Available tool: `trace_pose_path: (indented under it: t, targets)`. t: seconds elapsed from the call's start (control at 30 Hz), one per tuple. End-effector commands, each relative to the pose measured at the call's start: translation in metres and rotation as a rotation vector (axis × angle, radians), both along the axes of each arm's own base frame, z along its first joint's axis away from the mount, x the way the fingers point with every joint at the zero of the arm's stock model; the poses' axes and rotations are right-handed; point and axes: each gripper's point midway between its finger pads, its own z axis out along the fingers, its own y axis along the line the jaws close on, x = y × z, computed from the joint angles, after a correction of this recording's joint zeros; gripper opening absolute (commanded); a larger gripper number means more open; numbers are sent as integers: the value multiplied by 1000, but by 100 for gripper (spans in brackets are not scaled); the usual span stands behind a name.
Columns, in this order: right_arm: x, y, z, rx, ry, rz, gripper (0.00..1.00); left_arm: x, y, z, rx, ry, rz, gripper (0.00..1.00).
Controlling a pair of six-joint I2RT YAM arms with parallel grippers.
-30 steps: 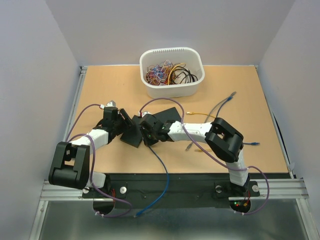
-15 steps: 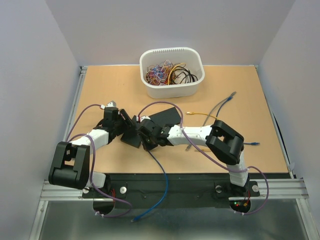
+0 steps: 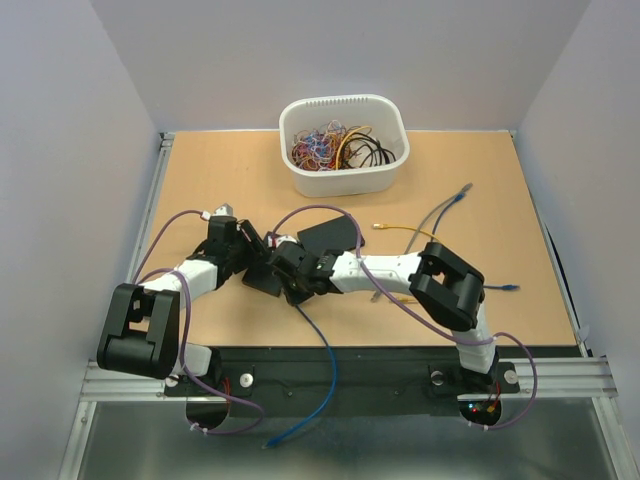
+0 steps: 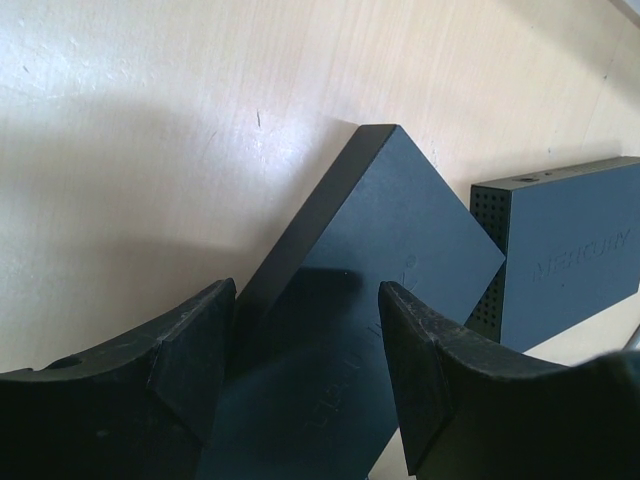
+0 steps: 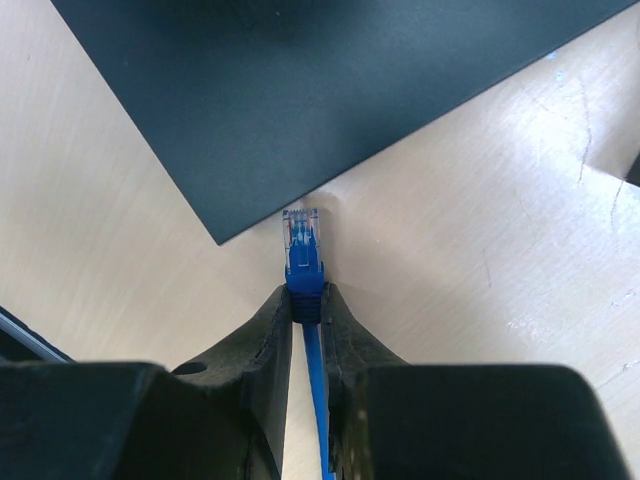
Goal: Insert the plug into the switch port
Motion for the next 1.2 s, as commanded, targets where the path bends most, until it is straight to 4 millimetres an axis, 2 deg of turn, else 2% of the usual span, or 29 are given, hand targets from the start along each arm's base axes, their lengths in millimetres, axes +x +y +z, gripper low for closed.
trace_pose_path:
  t: [0.0,0.3,0.67,0.8,1.03,1.17]
  targets:
    - [-3,6,-3,-37,-10,27,0,-6,-6,4,-13,-19,-29,69]
    - [11,9,-1,-72,-67,20,0,-9,-8,3,-9,-25,-45,69]
    - [33,0,5,-139,-159,-52,0,-8,-6,3,6,-28,-44,69]
    - [34,7,8,-124,-155,-42,0,-7,-7,4,6,-31,-44,69]
    - [44,9,17,-124,-196,-68,0,-8,-5,2,16,-30,-42,69]
    - [41,18,18,-103,-176,-40,0,-7,-6,3,13,-31,-42,69]
